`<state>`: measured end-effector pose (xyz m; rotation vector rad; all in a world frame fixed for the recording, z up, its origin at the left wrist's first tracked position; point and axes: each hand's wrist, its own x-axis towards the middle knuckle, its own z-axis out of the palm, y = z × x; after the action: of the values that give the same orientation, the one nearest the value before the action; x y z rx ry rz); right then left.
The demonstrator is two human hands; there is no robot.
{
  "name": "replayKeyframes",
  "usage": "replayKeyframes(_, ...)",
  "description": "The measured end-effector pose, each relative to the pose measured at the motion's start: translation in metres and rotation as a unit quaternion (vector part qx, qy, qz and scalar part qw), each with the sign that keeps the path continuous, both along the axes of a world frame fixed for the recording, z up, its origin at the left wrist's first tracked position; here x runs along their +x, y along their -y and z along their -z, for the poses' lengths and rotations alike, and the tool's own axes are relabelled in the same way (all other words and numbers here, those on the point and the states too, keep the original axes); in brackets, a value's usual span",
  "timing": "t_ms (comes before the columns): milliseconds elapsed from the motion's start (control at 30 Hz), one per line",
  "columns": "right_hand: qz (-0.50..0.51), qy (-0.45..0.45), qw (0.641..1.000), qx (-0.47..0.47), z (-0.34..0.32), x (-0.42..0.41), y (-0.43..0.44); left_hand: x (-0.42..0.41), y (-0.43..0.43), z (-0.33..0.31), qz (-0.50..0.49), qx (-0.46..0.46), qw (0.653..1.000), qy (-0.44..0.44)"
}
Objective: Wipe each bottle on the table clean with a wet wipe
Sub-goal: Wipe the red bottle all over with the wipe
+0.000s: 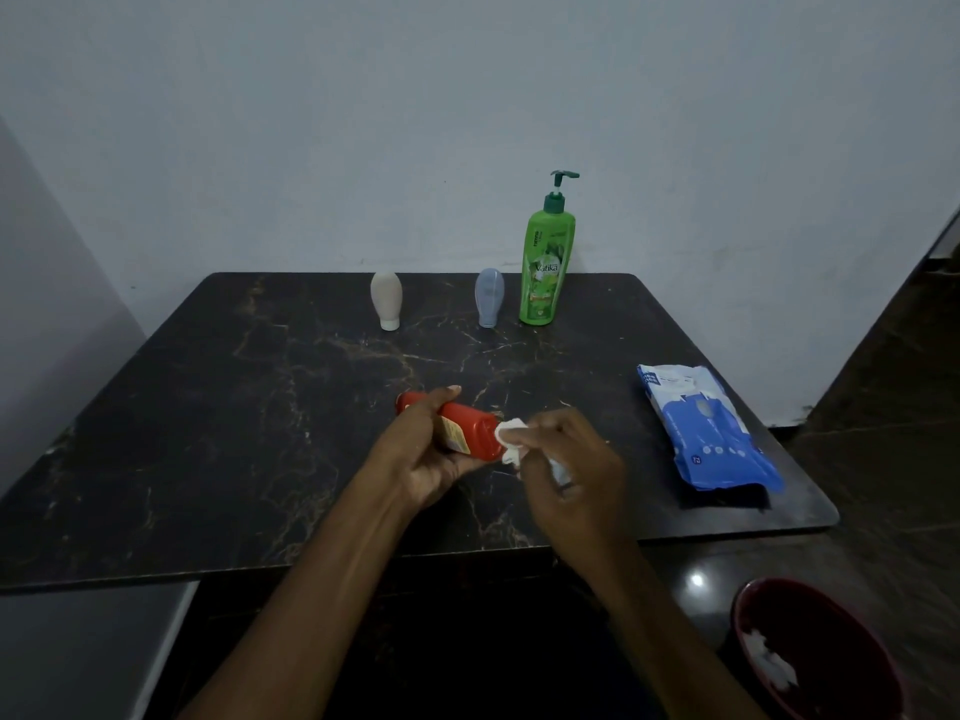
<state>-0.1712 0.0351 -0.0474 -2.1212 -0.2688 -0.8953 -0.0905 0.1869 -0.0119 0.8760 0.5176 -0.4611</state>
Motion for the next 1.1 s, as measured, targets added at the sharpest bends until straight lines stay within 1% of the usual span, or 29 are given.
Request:
replayKeyframes(67,-0.01,-0.013,0.999,-0.033,0.003,-0.002,-0.004,0.001,0.001,0.0,0.001,0.002,1.0,-0.004)
replayKeyframes(133,0.0,-0.028,0.998,-0.05,0.006,0.001,-0.008,0.001,0.004,0.001,0.001,0.011,1.0,-0.008)
replayKeyframes(267,0.029,-0.058,0.998,-0.006,-0.006,0.01,-0.009,-0.005,0.007,-0.001,0.023,0.009,1.0,0.007)
replayKeyframes(333,0.028,-0.055,0.998,0.006,-0.013,0.012,-0.01,-0.006,0.007,-0.004,0.029,0.01,0.999,0.014)
replayKeyframes(433,0.029,-0.033,0.999,-0.017,-0.011,0.013,-0.011,-0.006,0.005,-0.007,0.026,0.009,1.0,0.01)
replayKeyframes(533,0.001,-0.03,0.998,-0.059,0.002,0.009,-0.007,-0.003,0.001,-0.007,0.009,0.004,1.0,0.003)
replayKeyframes(600,-0.008,-0.039,0.997,-0.067,0.006,0.006,-0.006,-0.001,0.001,-0.005,0.004,0.01,1.0,0.002)
replayKeyframes(700,0.009,-0.053,0.997,-0.056,-0.001,0.009,-0.005,-0.003,0.005,-0.003,0.011,0.009,1.0,-0.004)
replayKeyframes(800,0.018,-0.055,0.995,-0.082,-0.013,0.016,-0.004,-0.006,0.009,-0.003,0.02,0.004,1.0,0.002)
replayKeyframes(900,0.018,-0.067,0.992,-0.101,-0.011,0.014,-0.004,-0.003,0.007,-0.004,0.014,0.0,1.0,0.001)
replayKeyframes(1000,-0.008,-0.066,0.994,-0.089,0.004,0.005,-0.006,-0.001,0.004,0.0,-0.002,0.003,1.0,-0.006)
replayKeyframes(1100,0.0,-0.057,0.997,-0.049,0.008,0.005,-0.005,-0.003,0.008,0.003,0.001,0.01,1.0,-0.003)
